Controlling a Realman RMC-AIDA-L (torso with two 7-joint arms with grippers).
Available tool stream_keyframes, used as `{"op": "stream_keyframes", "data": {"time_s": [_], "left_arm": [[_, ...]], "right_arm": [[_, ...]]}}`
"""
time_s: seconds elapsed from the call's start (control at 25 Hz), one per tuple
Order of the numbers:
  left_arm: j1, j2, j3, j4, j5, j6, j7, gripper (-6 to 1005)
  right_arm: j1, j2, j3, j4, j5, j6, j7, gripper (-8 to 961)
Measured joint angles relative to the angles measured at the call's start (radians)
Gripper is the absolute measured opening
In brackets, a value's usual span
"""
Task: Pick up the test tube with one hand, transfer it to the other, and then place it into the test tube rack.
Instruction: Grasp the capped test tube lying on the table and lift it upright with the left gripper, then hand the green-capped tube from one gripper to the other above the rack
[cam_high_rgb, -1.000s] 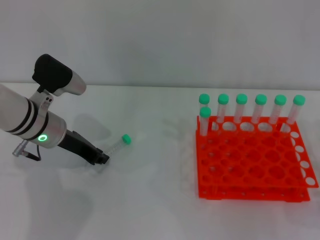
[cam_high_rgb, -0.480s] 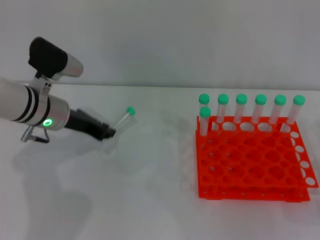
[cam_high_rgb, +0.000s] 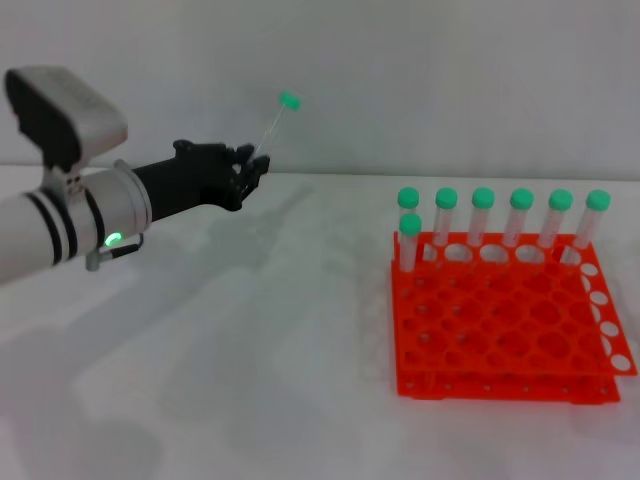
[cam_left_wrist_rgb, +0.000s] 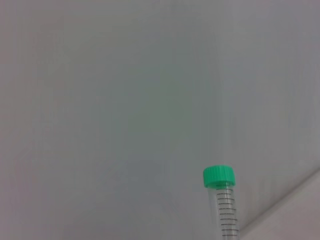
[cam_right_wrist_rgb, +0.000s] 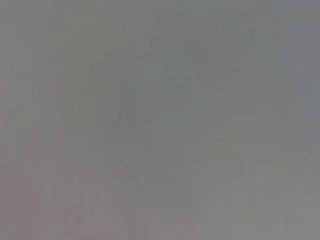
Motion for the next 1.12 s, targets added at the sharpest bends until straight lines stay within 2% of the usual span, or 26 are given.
{"op": "stream_keyframes", "data": {"time_s": [0.08,0.32,0.48,0.56,0.68,0.72,0.76,0.92,1.12], "left_arm": [[0.043,-0.007,0.0,0.038,-0.098,0.067,0.092,215],[0.133,-0.008,-0.002,0.17,-0.198,0.194,0.244,219],[0.179,-0.009,-0.002,0.293,-0.199,0.239,0.355,222],[0.191,-0.009,-0.002,0.333,-0.19,0.259,0.382,224],[0.216,-0.01,-0.002,0.4,-0.176,0.31,0.43,226],[0.226,-0.01,-0.002,0.42,-0.176,0.333,0.454,227],[0.238,-0.01,-0.002,0.441,-0.178,0.356,0.48,227],[0.263,-0.012,-0.002,0.503,-0.179,0.434,0.563,230],[0.284,-0.017,-0.001,0.593,-0.161,0.458,0.603,234]], "right_arm": [[0.003,-0.001,0.013,0.0,0.0,0.013,0.009,869],[0.01,-0.013,-0.008,-0.001,-0.026,0.019,0.135,869],[0.02,-0.064,-0.115,-0.033,-0.144,-0.055,0.396,870],[0.03,-0.093,-0.212,-0.08,-0.21,-0.153,0.568,870],[0.04,-0.113,-0.364,-0.175,-0.238,-0.326,0.744,870],[0.041,-0.116,-0.448,-0.244,-0.237,-0.45,0.828,870],[0.041,-0.116,-0.448,-0.244,-0.237,-0.45,0.828,870],[0.04,-0.114,-0.522,-0.306,-0.234,-0.611,0.886,870],[0.05,-0.112,-0.603,-0.322,-0.234,-0.73,0.895,869]]}}
